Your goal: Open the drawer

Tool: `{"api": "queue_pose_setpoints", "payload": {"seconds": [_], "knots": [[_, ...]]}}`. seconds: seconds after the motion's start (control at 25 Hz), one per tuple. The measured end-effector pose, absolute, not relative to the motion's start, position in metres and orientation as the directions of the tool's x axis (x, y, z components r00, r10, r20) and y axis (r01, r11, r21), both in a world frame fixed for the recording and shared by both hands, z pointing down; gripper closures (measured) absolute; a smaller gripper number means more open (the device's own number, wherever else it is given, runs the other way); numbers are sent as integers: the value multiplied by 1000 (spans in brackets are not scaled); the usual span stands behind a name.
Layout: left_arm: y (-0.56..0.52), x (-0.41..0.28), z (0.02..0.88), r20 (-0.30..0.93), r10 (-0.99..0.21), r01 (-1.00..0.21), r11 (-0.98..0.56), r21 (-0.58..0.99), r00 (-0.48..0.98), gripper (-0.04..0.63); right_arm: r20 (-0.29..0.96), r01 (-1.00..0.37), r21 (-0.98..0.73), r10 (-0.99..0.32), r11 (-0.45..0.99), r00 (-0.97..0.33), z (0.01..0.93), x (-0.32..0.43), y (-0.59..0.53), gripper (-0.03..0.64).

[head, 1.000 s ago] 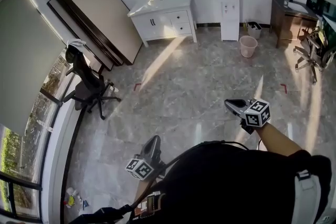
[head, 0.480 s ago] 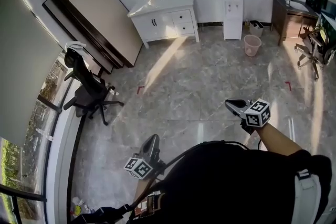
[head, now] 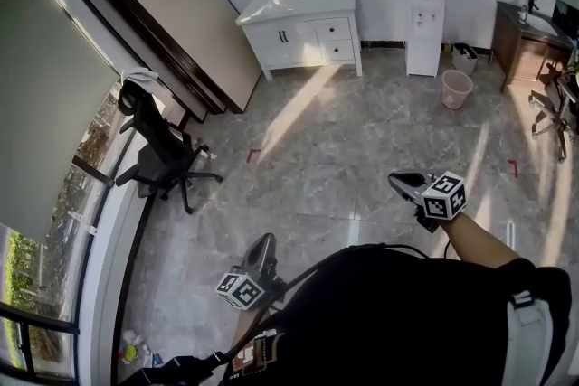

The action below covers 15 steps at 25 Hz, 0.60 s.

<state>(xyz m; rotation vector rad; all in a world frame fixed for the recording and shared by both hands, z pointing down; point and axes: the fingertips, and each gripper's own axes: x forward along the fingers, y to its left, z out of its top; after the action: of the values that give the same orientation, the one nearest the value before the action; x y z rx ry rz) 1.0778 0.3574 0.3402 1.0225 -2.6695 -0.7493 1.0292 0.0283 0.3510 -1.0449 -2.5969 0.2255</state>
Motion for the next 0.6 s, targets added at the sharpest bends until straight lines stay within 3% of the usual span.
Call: {"api": "queue_pose_setpoints", "payload": {"seconds": [0.6], "knots": [[252, 949, 317, 2, -594, -514, 698, 499, -805, 604, 211, 711, -267, 759, 651, -615, 337, 851, -67, 615]]}}
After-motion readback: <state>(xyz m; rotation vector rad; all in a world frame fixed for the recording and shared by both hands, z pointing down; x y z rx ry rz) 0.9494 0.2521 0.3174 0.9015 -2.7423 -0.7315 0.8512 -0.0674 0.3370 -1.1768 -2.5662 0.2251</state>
